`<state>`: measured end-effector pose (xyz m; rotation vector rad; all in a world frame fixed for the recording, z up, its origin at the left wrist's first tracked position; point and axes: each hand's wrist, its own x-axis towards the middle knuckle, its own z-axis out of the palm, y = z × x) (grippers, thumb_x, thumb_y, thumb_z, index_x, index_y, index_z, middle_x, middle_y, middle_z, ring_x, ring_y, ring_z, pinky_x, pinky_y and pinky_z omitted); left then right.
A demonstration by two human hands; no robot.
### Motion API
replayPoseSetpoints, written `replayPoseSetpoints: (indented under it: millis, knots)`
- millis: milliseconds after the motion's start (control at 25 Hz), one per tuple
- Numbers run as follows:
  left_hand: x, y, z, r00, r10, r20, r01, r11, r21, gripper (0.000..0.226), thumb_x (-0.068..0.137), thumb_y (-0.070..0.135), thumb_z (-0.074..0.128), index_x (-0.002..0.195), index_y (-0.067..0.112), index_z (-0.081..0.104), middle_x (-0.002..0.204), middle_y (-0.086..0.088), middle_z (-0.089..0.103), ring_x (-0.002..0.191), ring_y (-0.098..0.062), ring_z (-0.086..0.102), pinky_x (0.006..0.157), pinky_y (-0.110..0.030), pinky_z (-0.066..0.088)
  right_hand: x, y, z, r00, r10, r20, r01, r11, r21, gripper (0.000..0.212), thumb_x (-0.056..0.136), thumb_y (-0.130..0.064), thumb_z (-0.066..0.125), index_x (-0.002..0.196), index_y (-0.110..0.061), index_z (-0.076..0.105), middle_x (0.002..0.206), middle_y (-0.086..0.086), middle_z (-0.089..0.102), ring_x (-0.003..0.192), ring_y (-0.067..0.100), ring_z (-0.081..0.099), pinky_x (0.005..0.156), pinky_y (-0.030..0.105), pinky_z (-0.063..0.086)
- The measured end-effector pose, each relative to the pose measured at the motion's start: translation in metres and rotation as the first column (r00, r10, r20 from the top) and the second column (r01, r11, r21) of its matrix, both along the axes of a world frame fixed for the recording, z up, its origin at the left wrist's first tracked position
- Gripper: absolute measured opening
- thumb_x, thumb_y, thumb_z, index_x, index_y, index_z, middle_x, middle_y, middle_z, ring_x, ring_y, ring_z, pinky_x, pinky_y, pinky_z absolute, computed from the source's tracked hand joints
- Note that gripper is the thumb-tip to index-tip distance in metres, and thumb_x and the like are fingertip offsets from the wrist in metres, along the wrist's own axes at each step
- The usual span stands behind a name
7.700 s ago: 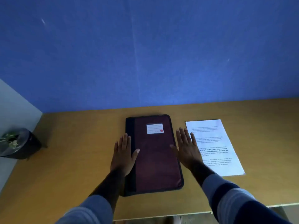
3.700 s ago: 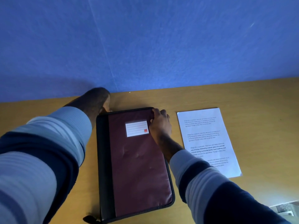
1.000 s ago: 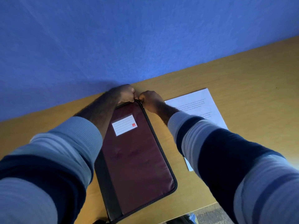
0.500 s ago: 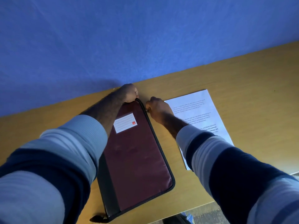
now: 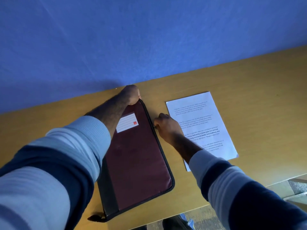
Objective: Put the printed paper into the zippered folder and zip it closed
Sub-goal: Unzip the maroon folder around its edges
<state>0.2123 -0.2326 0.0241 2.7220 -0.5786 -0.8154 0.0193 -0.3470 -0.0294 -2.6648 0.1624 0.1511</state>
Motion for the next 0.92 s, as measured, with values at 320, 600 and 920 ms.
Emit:
replayPoseSetpoints:
  millis: [320,600,920]
  knots:
    - [-0.019,0.003,-0.001,0.994,0.082,0.071,-0.079,0.996,-0.042,0.032,0.090,-0.009,0.049,0.108,0.007,0.071,0.120,-0.010,0.069,0.110,-0.027,0.064,0.096,-0.040,0.055,-0.047,0.008,0.000,1.000,-0.010,-0.001,0.010,1.000,-0.002,0.018,0.091,0.000,0.058,0.099,-0.010,0.069,0.097,0.009,0.061,0.091,0.029,0.060,0.063,0.041,0.056]
    - [-0.212,0.083,-0.036,0.937,-0.057,0.345,0.082,0.995,-0.058,0.073,0.100,0.048,0.049,0.159,0.012,0.023,0.169,-0.011,0.009,0.156,-0.030,0.011,0.126,-0.048,0.015,-0.049,0.014,0.005,0.998,-0.056,-0.030,0.057,0.998,0.011,0.015,0.092,-0.006,0.053,0.099,-0.007,0.066,0.095,0.012,0.061,0.087,0.034,0.061,0.065,0.041,0.055]
    - [-0.354,0.192,-0.059,0.945,-0.192,0.264,0.159,0.977,0.139,0.127,0.068,0.097,0.043,0.160,0.013,0.021,0.169,-0.010,0.009,0.155,-0.032,0.013,0.118,-0.068,0.016,-0.048,0.014,0.010,0.997,-0.035,-0.072,0.038,0.998,0.042,0.019,0.085,-0.001,0.049,0.098,-0.004,0.063,0.101,0.015,0.062,0.092,0.036,0.060,0.069,0.041,0.053]
